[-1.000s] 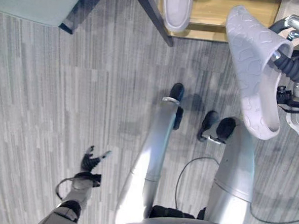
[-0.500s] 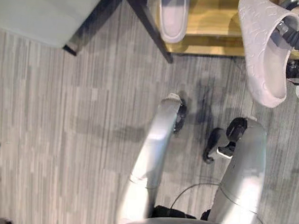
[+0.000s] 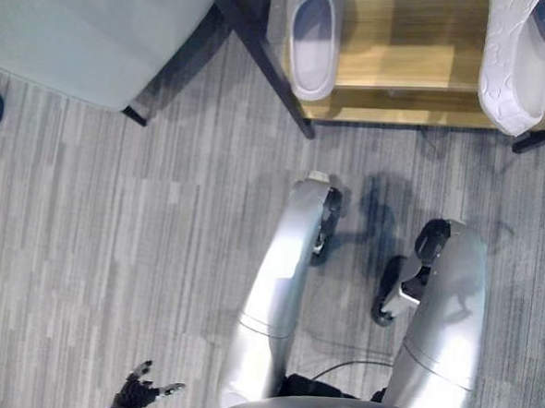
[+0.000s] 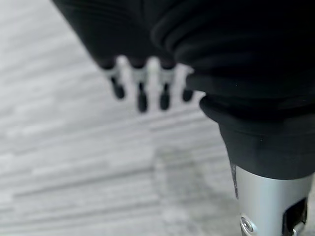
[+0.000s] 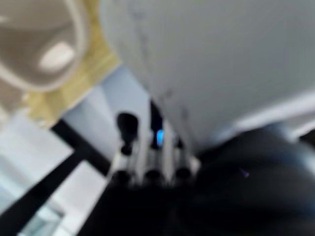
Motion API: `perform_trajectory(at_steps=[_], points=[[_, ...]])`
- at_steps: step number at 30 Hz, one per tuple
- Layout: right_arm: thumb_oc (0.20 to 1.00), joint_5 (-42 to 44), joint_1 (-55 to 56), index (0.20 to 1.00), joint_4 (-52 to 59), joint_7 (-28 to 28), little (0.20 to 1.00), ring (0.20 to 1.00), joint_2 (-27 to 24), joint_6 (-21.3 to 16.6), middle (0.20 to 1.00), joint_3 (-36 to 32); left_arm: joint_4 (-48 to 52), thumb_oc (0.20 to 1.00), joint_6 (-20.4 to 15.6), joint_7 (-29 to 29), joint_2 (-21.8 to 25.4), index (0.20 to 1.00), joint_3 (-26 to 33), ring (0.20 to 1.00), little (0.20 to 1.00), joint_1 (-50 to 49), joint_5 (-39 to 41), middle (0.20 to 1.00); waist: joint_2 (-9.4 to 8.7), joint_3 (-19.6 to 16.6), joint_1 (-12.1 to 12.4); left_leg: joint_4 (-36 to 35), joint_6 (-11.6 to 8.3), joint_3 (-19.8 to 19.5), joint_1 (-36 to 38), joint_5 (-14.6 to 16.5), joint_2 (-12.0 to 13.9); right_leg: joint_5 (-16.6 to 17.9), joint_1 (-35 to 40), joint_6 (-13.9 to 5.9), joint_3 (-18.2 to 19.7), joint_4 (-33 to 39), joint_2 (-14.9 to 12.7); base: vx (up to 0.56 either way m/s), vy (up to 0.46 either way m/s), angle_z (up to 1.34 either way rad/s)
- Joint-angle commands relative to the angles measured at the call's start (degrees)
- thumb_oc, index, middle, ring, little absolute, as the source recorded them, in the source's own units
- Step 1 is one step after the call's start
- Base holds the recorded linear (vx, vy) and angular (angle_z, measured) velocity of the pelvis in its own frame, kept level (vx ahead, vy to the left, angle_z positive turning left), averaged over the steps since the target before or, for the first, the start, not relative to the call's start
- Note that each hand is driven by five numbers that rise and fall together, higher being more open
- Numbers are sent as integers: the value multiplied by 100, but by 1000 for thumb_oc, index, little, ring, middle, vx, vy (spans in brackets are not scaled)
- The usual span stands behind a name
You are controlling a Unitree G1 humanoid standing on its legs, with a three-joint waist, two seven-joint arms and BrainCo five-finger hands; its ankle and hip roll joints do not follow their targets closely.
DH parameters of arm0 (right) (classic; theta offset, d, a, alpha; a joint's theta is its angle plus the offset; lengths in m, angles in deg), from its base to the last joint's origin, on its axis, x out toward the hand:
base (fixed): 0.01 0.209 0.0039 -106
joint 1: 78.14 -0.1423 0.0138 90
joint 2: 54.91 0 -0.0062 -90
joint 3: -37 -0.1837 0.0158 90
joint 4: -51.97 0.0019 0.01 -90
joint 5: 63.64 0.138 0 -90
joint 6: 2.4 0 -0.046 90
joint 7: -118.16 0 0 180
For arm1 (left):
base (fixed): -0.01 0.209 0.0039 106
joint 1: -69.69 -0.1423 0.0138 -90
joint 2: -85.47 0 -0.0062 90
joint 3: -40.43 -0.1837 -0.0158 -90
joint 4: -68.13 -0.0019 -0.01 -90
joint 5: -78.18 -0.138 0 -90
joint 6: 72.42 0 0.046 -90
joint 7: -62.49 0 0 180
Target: Arrange the slippers neatly on the shoe rack.
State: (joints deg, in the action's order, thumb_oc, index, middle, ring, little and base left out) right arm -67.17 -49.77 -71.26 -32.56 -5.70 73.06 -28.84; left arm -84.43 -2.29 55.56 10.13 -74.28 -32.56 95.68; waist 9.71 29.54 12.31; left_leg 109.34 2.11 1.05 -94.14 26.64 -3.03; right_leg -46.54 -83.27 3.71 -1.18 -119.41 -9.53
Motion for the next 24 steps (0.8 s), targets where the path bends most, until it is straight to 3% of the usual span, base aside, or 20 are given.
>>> perform_trajectory(at_steps=[1, 4, 6, 7, 9, 13, 24], points=[[200, 226, -197, 200, 552, 186, 200, 200, 60, -142, 200, 78, 594, 1000, -224, -340, 818, 1000, -341, 1000, 1000, -9, -794, 1000, -7, 25, 101, -106, 129, -562, 419, 1228, -90, 981, 42, 159, 549, 221, 155, 26, 27, 4], [200, 199, -280, 200, 438, 216, 200, 200, 97, -94, 200, 343, 1865, 1000, -403, -562, 1260, 1000, -693, 1000, 1000, 232, -1156, 1000, -4, 25, 118, -24, 104, -568, 419, 1278, -97, 983, 80, 160, 549, 166, 111, 14, 17, 5], [200, 170, -256, 200, 420, 228, 200, 200, 87, -84, 200, 377, 2332, 1000, -409, -618, 1416, 1000, -694, 1000, 1000, 240, -1220, 1000, 1, 25, 130, 26, 101, -586, 419, 1296, -107, 983, 90, 160, 542, 138, 105, 0, 0, 0], [200, 5, -135, 200, 383, 301, 200, 200, 83, 52, 200, 481, 3475, 1000, -549, -702, 1709, 1000, -549, 1000, 1000, 320, -1038, 1000, 23, 25, 159, 119, 82, -630, 419, 1331, -155, 987, 121, 158, 509, 78, 53, 0, 0, 0], [200, 50, -130, 200, 192, 363, 200, 200, 192, 106, 200, 456, 3921, 1000, -560, -729, 1793, 1000, -439, 1000, 1000, 376, -864, 1000, 50, 25, 179, 168, 74, -640, 419, 1338, -170, 992, 145, 164, 497, 43, 35, 1, 23, 3], [200, 220, -378, 200, -247, 322, 200, 200, 391, 238, 200, 665, 4412, 1000, -488, -553, 1690, 1000, -114, 1000, 1000, 331, -101, 1000, 99, 25, 282, 256, 63, -716, 419, 1367, -199, 991, 162, 193, 431, -3, 12, 1, 21, 2], [200, -114, -1255, 200, -772, 271, 200, 200, 591, 448, 200, 1395, 4374, 1000, -360, -227, 1644, 1000, -491, 1000, 1000, 314, -77, 1000, 117, 25, 428, 450, 46, -840, 419, 1512, -252, 964, 231, 244, 393, -64, -28, 14, 36, 1]])
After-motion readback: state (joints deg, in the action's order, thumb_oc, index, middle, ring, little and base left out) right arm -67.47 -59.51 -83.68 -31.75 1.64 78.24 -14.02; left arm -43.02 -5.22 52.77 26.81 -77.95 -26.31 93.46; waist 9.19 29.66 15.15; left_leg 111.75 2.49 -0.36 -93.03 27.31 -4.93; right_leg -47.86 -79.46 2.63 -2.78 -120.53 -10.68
